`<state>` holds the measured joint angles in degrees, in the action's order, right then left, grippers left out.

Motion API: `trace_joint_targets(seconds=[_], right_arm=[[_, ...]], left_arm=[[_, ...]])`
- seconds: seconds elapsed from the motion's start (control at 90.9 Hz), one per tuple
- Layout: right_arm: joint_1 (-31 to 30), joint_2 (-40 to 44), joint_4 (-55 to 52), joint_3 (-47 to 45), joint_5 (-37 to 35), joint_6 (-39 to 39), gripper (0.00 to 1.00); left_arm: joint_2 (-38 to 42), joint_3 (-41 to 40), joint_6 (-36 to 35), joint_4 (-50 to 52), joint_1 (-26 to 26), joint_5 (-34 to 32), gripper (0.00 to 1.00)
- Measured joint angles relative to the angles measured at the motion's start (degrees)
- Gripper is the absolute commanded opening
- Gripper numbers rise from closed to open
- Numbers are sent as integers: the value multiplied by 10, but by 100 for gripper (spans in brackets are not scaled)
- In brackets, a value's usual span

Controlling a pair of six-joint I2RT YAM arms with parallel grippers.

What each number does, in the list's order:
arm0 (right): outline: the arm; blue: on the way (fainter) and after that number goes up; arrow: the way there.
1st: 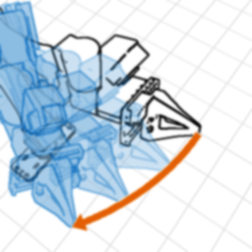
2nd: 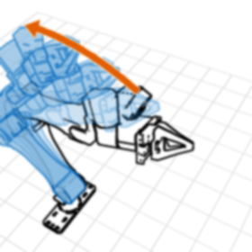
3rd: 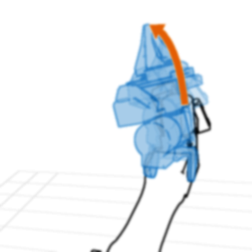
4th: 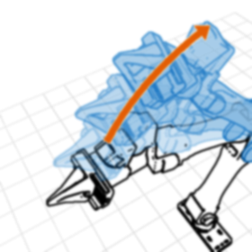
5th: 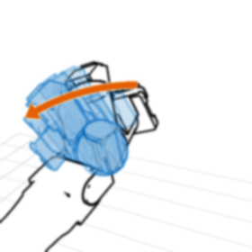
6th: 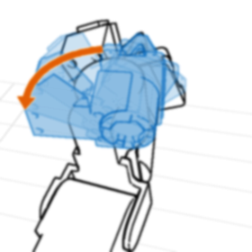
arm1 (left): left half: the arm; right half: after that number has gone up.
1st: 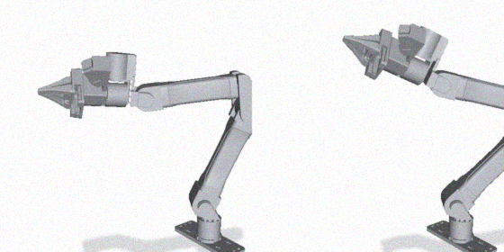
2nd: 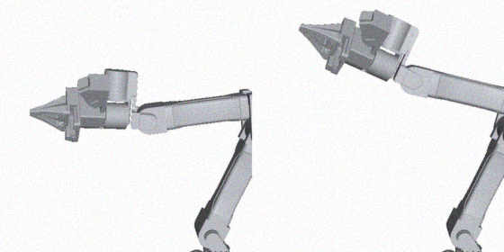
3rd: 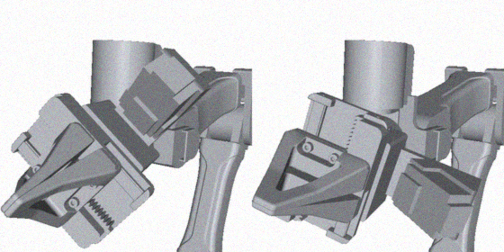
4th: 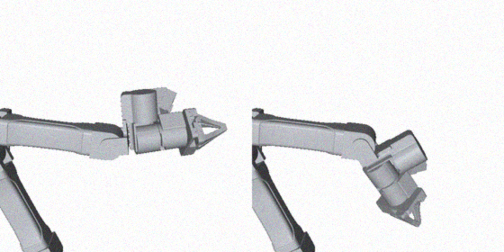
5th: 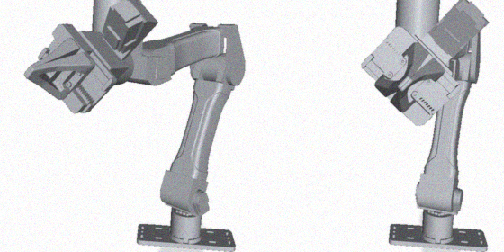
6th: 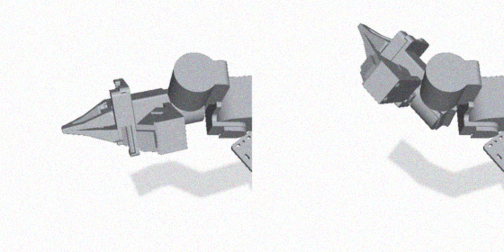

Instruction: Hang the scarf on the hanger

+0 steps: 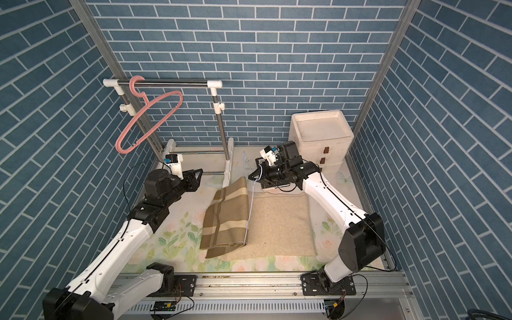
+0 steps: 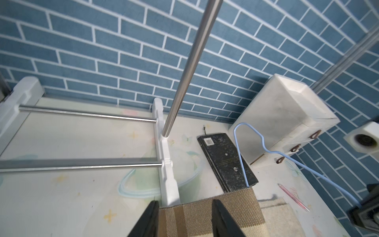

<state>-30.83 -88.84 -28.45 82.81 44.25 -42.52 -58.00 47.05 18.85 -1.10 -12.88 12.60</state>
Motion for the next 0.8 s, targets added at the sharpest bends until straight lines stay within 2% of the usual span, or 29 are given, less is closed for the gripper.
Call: trace_joint_targets(seconds=[0.143, 0.352, 0.583, 0.803], right_arm=[[21, 0, -50, 42, 4, 26, 0], [35, -3, -97, 92, 16, 41, 0], [50, -7, -128, 159, 33, 48, 0], [59, -21, -165, 231, 38, 55, 0]], left_arm=[[-40, 55, -47, -41, -3, 54, 41], [-99, 142, -96, -50, -6, 95, 39], [-112, 166, -143, -59, -14, 137, 34], [-128, 218, -174, -57, -15, 155, 32]])
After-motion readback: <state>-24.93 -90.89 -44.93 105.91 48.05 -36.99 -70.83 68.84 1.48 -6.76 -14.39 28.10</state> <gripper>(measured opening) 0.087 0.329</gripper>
